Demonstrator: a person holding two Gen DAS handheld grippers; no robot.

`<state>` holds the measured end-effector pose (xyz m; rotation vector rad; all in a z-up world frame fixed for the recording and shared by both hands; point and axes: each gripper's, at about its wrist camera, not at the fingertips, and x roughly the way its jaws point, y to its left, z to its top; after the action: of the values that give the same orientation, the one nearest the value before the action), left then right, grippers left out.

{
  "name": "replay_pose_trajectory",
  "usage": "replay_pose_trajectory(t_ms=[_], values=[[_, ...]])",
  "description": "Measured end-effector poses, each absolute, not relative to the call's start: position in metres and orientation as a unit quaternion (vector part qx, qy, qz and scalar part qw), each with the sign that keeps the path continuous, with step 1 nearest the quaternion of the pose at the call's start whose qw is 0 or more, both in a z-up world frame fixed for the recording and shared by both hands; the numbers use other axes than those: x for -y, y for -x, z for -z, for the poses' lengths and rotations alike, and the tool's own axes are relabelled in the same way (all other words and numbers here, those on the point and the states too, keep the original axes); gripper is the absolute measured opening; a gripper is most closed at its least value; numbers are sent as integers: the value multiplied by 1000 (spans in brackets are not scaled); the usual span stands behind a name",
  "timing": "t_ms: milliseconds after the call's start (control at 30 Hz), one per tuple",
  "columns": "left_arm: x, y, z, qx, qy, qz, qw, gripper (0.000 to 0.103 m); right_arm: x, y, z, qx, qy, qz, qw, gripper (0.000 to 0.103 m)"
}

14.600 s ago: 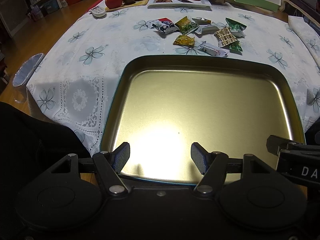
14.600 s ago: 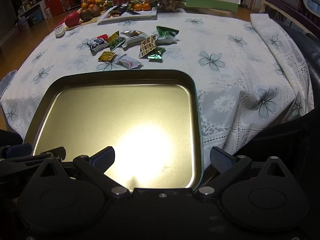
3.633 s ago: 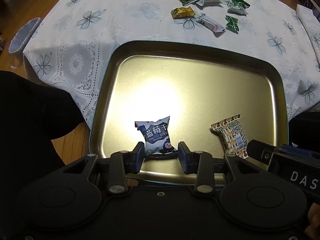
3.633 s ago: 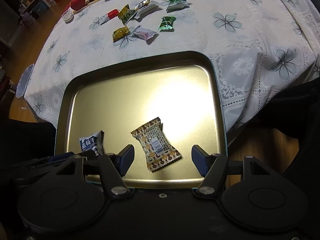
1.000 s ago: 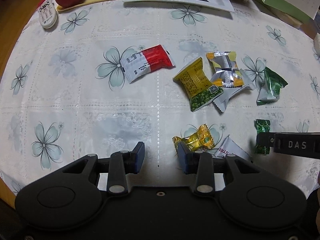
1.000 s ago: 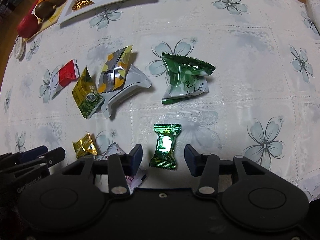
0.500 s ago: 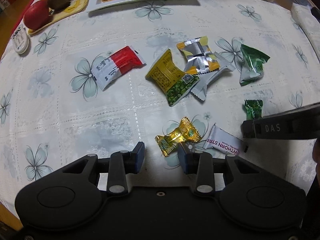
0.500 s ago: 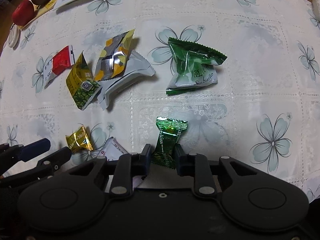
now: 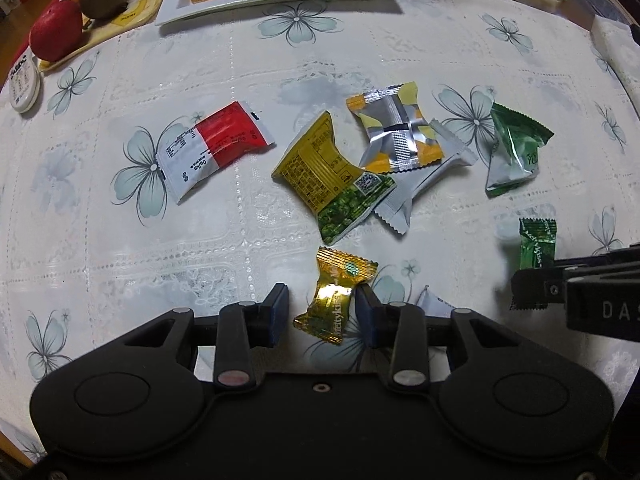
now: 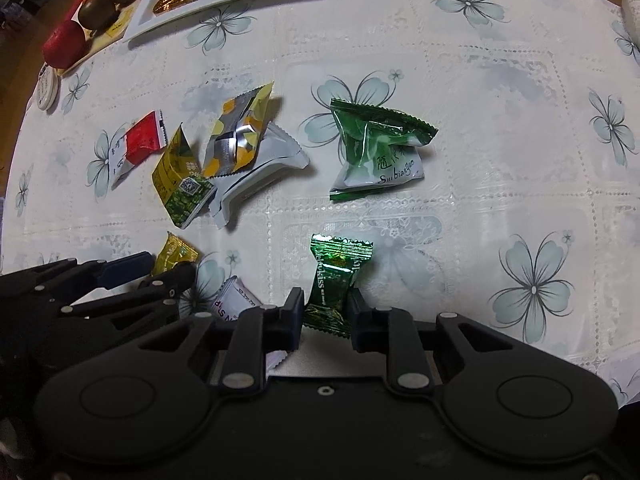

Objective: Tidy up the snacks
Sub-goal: 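Grasp the gold candy with left tool while right tool grasps green candy, then carry the gold and green candies back over the gold tray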

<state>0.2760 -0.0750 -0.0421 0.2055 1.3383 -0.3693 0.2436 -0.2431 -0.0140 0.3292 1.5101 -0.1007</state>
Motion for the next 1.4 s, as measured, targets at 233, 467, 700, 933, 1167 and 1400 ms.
replay_pose_trajectory(t_ms=[233, 467, 700, 933, 1167, 1400], values=[[58, -283, 41, -633, -31, 142, 761, 27, 248, -242, 9, -676, -156, 48, 719, 24], [40, -281, 26, -631, 4, 113, 767, 27, 252, -236, -3, -660, -156, 46, 734, 24], [31, -257, 5, -621, 15, 114, 776, 27, 251, -222, -17, -646, -158, 46, 746, 24], [27, -212, -23, -594, 31, 110, 796, 27, 245, -174, -47, -609, -150, 47, 778, 24], [26, -156, -30, -596, 25, 98, 796, 27, 246, -109, -63, -594, -207, 46, 776, 24], [35, -103, -28, -601, -17, 80, 795, 27, 232, -47, -62, -604, -213, 52, 766, 24]])
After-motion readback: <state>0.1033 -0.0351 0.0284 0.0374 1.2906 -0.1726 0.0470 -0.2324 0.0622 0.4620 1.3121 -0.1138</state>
